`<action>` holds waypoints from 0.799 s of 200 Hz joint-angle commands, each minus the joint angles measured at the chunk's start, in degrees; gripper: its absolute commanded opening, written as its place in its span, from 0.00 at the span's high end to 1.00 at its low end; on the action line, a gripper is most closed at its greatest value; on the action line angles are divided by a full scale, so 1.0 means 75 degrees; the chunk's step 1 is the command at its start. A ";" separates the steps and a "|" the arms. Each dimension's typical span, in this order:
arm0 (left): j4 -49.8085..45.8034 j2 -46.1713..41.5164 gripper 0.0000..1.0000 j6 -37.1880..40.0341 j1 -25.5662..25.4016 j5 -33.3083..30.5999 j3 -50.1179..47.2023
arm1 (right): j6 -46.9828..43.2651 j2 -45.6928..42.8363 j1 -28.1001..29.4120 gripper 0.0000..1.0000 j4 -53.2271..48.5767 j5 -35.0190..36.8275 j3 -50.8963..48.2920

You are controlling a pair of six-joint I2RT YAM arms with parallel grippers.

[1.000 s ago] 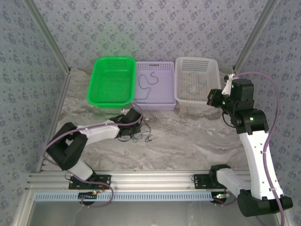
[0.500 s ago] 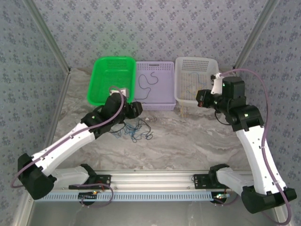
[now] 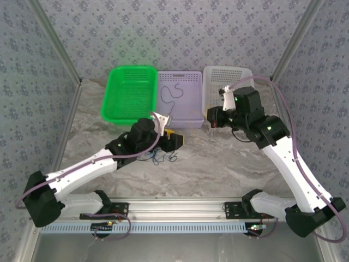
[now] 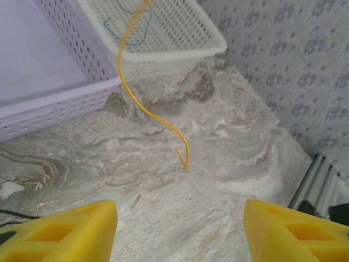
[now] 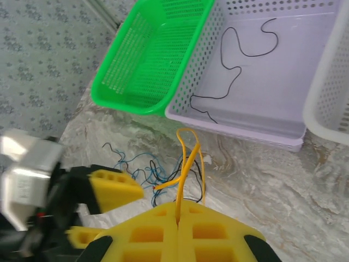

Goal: Untangle the cables

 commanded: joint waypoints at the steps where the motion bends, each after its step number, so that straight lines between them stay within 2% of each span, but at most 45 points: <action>1: 0.1233 0.0254 0.36 0.0572 -0.0310 0.0063 -0.0033 | 0.0217 -0.0047 0.0203 1.00 -0.0012 0.0250 0.0248; 31: 0.1513 0.0690 0.36 0.0787 -0.0533 -0.0278 -0.0172 | 0.0380 -0.0041 0.0446 1.00 0.0051 0.0236 0.0278; 67: 0.1805 0.0914 0.40 0.0943 -0.0539 -0.1360 -0.0526 | 0.0503 -0.0157 0.0734 1.00 0.0042 0.0351 0.0337; 84: 0.1929 0.1067 0.53 0.0964 -0.0539 -0.1473 -0.0529 | 0.0533 -0.0239 0.0769 1.00 -0.0039 0.0459 0.0376; 102: 0.2056 0.1253 0.81 0.0955 -0.0539 -0.1382 -0.0470 | 0.0533 -0.0287 0.0765 1.00 -0.0120 0.0542 0.0449; 113: 0.2062 0.1308 0.92 0.0892 -0.0539 -0.1414 -0.0463 | 0.0521 -0.0304 0.0753 1.00 -0.0165 0.0624 0.0521; 132: 0.2168 0.1247 1.00 0.0801 -0.0539 -0.1477 -0.0627 | 0.0466 -0.0325 0.0731 1.00 -0.0218 0.0835 0.0624; 160: 0.2141 0.1130 1.00 0.0794 -0.0560 -0.1107 -0.0834 | 0.0383 -0.0346 0.0500 1.00 -0.0231 0.1196 0.0931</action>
